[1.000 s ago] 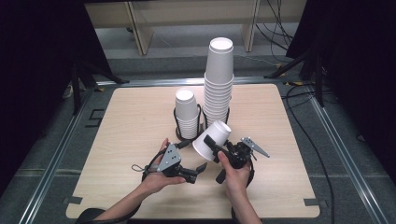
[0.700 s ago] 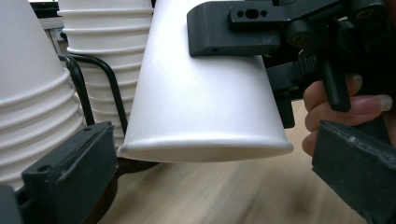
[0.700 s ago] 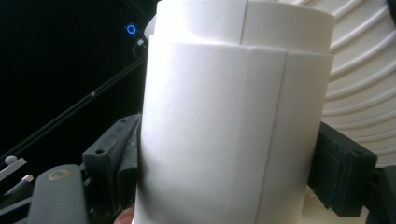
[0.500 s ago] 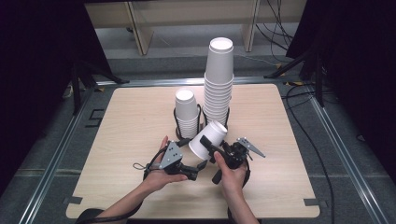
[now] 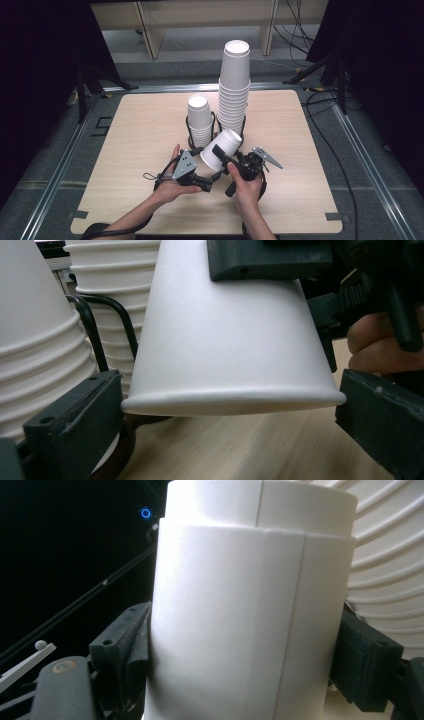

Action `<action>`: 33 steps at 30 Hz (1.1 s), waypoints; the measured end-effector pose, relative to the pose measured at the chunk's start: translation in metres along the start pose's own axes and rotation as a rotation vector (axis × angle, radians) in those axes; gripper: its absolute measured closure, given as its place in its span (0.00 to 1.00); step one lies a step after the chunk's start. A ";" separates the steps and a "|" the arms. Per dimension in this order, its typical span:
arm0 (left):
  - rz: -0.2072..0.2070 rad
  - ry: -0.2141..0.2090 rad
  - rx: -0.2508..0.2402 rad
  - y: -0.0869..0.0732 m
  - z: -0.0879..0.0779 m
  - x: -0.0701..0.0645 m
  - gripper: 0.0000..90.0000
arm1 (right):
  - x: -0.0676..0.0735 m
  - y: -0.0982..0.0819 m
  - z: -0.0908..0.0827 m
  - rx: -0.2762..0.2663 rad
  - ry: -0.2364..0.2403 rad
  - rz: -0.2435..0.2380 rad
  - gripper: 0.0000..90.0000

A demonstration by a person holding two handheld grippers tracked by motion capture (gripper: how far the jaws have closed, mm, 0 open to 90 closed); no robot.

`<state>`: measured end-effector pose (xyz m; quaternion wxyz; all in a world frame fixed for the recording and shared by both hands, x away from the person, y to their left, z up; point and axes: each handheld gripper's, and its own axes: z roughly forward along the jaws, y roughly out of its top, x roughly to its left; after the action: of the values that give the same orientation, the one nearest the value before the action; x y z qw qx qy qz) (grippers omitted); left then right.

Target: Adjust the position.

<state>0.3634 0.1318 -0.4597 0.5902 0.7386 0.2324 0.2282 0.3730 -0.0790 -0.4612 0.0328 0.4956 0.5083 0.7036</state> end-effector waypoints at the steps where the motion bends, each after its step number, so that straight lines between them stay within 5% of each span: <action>1: 0.003 0.002 0.001 0.000 0.000 0.000 0.00 | 0.000 0.000 0.000 0.000 0.009 -0.001 0.23; 18: 0.010 -0.016 -0.001 -0.001 0.005 0.001 0.00 | 0.006 -0.004 0.003 0.008 0.024 -0.053 0.23; 19: 0.002 -0.015 0.028 -0.001 0.003 0.001 0.00 | 0.007 -0.004 0.004 0.009 0.017 -0.055 0.22; 33: 0.004 -0.053 0.034 0.002 -0.002 0.002 0.17 | 0.005 0.000 0.003 0.029 0.020 -0.044 0.13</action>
<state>0.3643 0.1340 -0.4575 0.5832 0.7547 0.2190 0.2057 0.3728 -0.0737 -0.4577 0.0360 0.4777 0.5297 0.7000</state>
